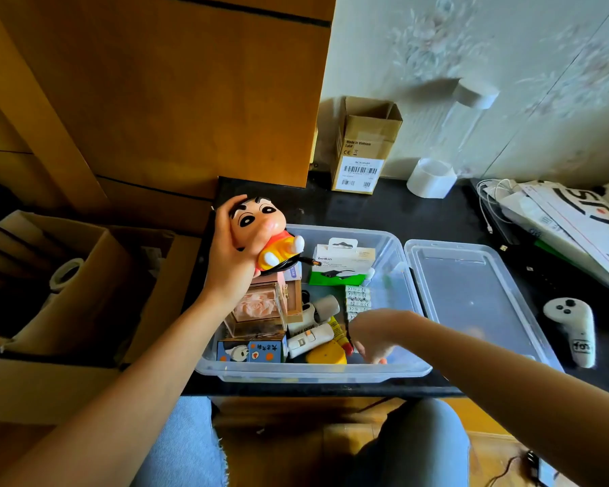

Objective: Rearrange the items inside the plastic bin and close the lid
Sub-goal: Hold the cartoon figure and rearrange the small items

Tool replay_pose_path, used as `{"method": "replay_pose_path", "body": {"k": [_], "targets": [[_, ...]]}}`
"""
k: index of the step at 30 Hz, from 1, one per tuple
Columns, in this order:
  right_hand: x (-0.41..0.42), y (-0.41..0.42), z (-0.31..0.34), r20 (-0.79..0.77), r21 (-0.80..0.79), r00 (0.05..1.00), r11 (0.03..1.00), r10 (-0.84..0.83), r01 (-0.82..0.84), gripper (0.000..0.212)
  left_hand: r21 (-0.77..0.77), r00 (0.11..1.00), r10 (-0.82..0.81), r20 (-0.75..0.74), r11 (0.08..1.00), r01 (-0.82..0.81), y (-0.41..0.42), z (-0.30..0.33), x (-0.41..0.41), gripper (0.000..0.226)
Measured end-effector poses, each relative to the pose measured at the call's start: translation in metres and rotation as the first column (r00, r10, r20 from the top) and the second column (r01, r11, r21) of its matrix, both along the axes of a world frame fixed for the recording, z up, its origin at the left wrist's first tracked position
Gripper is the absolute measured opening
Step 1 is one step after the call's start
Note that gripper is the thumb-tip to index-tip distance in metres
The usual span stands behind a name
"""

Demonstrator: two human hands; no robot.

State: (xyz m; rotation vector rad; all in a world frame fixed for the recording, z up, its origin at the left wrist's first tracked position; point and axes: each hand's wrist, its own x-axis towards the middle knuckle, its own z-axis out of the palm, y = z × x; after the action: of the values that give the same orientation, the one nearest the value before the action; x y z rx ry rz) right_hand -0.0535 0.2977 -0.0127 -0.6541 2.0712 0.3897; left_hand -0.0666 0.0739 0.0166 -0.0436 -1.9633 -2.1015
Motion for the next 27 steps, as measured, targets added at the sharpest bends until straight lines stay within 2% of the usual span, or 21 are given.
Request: {"method": "replay_pose_path", "body": {"k": [5,8,13,18,21,25,27], "targets": [[-0.005,0.000,-0.004,-0.006,0.052,0.999,0.998,0.047,-0.046,0.018,-0.007,1.000,0.002,-0.002,1.000,-0.002,0.000,0.001,0.000,0.053],[-0.009,0.001,-0.004,-0.059,0.036,0.997,0.998,0.053,-0.051,0.021,-0.013,1.000,0.005,-0.005,1.000,-0.005,0.000,0.001,0.001,0.052],[-0.008,-0.001,-0.005,-0.162,0.077,0.975,0.987,0.152,-0.141,0.036,-0.008,1.000,0.000,-0.003,1.000,0.000,0.000,0.001,0.001,0.053],[-0.004,0.001,-0.007,-0.209,0.048,0.970,0.992,0.127,-0.119,0.049,-0.007,1.000,0.003,0.000,1.000,-0.003,0.000,0.002,0.001,0.052],[-0.007,0.002,-0.004,-0.133,-0.046,0.991,0.999,0.014,-0.020,0.040,-0.006,1.000,0.001,0.004,1.000,-0.001,0.000,0.002,0.001,0.052],[-0.008,0.006,-0.003,0.102,-0.236,0.978,0.950,-0.183,0.202,0.025,-0.003,1.000,0.000,0.008,1.000,0.000,0.000,0.002,0.001,0.051],[-0.007,0.008,-0.007,0.174,-0.254,0.961,0.933,-0.216,0.255,0.026,-0.003,1.000,0.001,0.013,1.000,-0.001,0.000,0.002,0.000,0.051]]}}
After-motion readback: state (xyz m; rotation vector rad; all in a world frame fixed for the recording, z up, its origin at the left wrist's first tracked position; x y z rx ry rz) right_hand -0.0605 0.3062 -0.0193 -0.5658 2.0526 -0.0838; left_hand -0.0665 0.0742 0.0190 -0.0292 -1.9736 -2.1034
